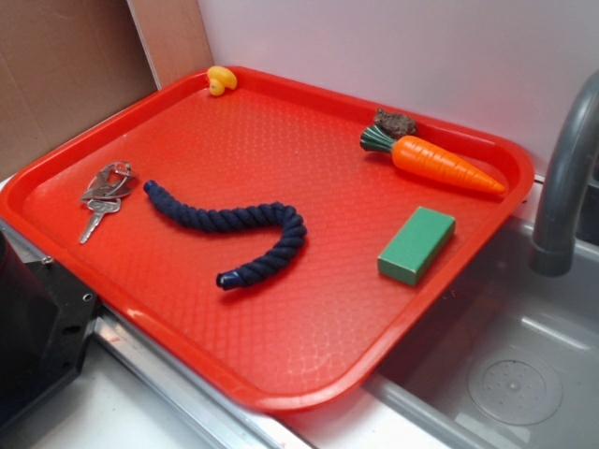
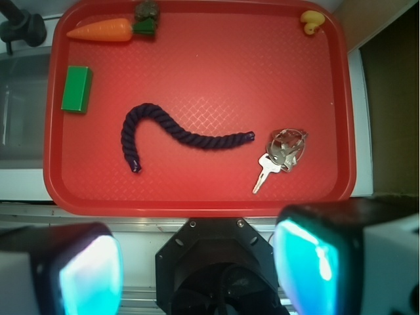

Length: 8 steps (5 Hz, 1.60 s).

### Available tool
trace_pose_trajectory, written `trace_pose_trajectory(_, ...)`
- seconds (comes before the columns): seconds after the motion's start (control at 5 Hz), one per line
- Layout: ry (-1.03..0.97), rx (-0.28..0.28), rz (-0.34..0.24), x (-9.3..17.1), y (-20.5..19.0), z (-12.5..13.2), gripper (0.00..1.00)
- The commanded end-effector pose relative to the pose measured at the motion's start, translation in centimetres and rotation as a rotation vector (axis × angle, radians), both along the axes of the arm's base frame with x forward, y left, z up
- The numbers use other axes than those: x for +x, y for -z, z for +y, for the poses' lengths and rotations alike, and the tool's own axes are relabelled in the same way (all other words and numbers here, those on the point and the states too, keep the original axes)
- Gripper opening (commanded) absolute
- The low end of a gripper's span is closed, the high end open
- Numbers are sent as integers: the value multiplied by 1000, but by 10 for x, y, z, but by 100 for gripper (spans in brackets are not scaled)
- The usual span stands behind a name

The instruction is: Grab the blue rope.

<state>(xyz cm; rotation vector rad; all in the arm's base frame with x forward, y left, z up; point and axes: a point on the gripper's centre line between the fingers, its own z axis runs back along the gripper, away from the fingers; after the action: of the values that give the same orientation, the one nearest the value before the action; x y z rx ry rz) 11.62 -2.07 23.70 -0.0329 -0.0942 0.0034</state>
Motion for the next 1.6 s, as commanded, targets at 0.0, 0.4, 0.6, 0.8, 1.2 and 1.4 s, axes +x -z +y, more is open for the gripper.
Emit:
trace_pose_trajectory(0.0,0,0,0,0,0,0,100)
trace_pose_trajectory(0.4,309,84,-40,43,78,-12,100)
trace_pose_trajectory(0.6,465,130,-60,59,121,-21,100)
trace_pose_trajectory(0.8,552,125,-42,74,156,-22,100)
trace_pose_trajectory(1.2,586,76,-18,93,192,-17,100)
trace_pose_trajectory(1.4,599,72,17,98,208,-16,100)
